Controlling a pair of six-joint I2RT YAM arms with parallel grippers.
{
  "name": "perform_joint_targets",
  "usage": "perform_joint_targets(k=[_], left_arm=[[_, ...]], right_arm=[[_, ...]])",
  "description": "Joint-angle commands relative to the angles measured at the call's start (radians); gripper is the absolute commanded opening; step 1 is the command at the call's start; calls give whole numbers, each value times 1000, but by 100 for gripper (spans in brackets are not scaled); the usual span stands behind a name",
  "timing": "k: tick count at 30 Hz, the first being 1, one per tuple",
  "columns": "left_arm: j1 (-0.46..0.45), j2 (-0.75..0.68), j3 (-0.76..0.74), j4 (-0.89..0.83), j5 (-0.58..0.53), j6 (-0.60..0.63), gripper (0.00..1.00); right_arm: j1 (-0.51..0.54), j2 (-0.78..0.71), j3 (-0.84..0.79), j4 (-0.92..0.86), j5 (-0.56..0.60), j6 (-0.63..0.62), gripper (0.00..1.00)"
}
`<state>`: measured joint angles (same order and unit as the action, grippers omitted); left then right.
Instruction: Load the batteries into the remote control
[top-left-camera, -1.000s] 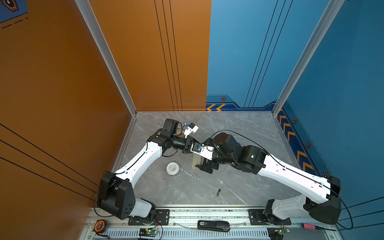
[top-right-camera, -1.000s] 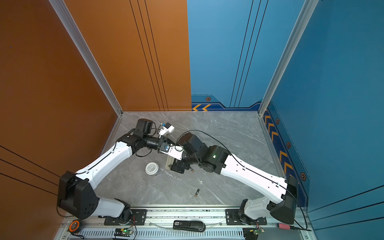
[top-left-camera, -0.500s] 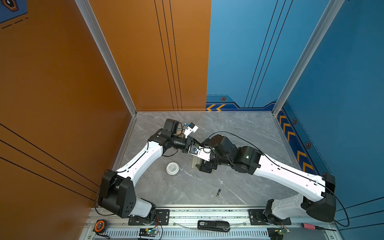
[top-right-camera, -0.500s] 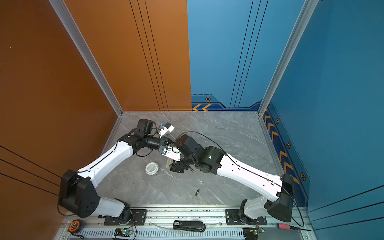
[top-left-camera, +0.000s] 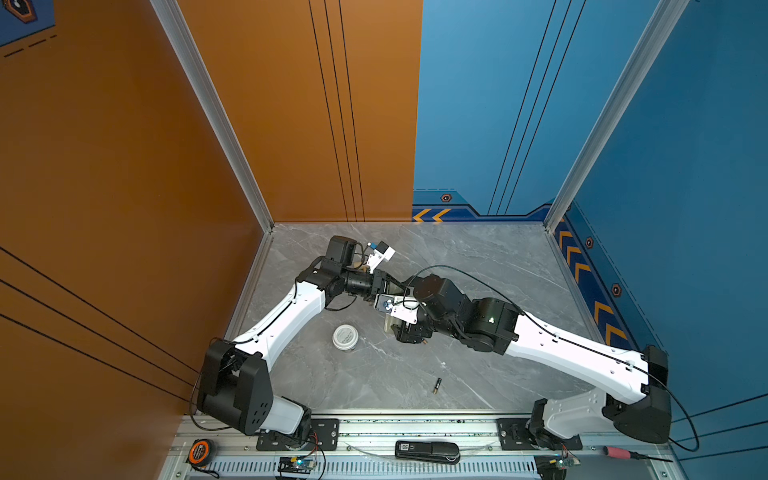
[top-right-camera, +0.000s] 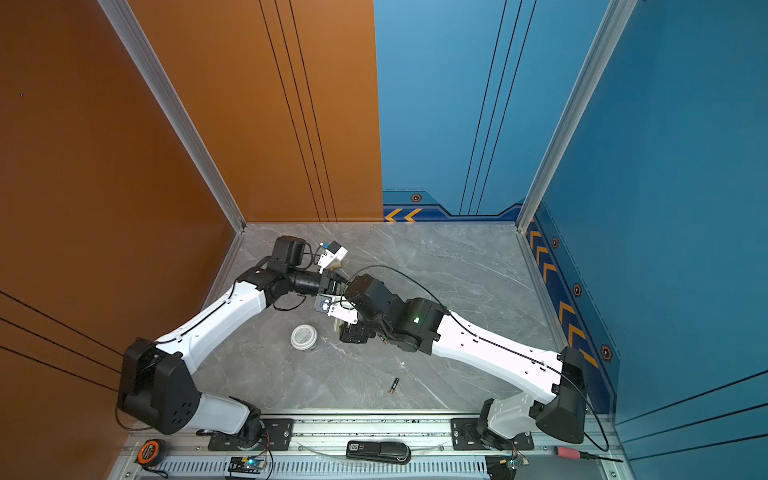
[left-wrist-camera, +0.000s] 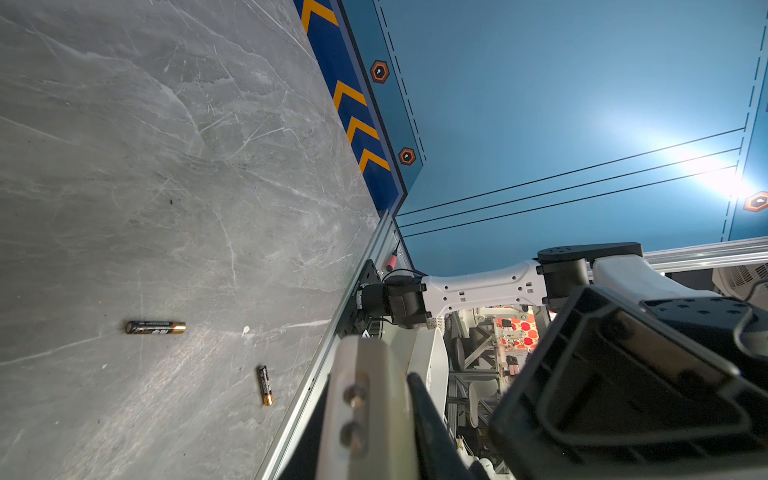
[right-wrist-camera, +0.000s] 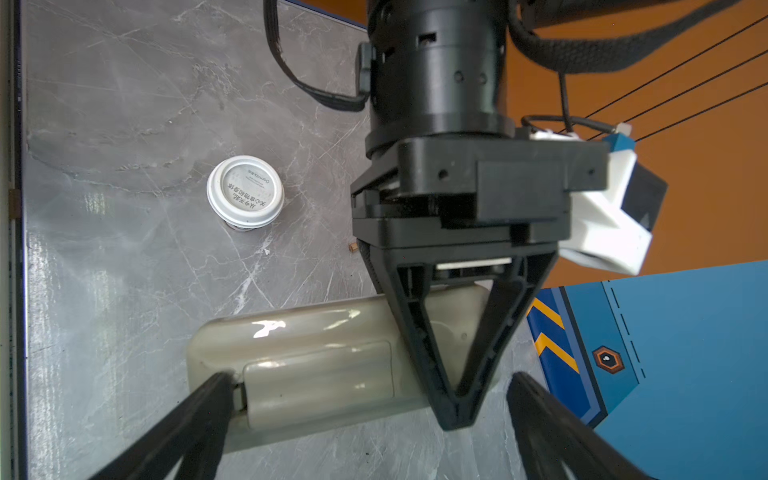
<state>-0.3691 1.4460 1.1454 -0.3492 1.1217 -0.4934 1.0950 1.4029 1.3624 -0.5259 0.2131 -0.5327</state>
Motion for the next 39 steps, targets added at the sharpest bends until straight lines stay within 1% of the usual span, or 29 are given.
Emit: perform_joint_targets(k=[1, 6, 13, 19, 39], left_arm=[[-18, -12, -1, -61, 96, -35, 0], [-5, -10, 1, -86, 76, -18, 0], [13, 6, 10, -118, 55, 5, 0], [22, 11, 15, -123, 50, 13, 0], [39, 33, 33, -143, 32, 30, 0]], right_arm=[[-19, 8, -25, 124, 157, -34, 100], [-18, -3, -32, 142, 176, -53, 100], [-20, -26, -34, 163, 170, -47, 100], [-23, -39, -38, 175, 158, -41, 100], [-23, -64, -48, 207, 171, -55, 100]])
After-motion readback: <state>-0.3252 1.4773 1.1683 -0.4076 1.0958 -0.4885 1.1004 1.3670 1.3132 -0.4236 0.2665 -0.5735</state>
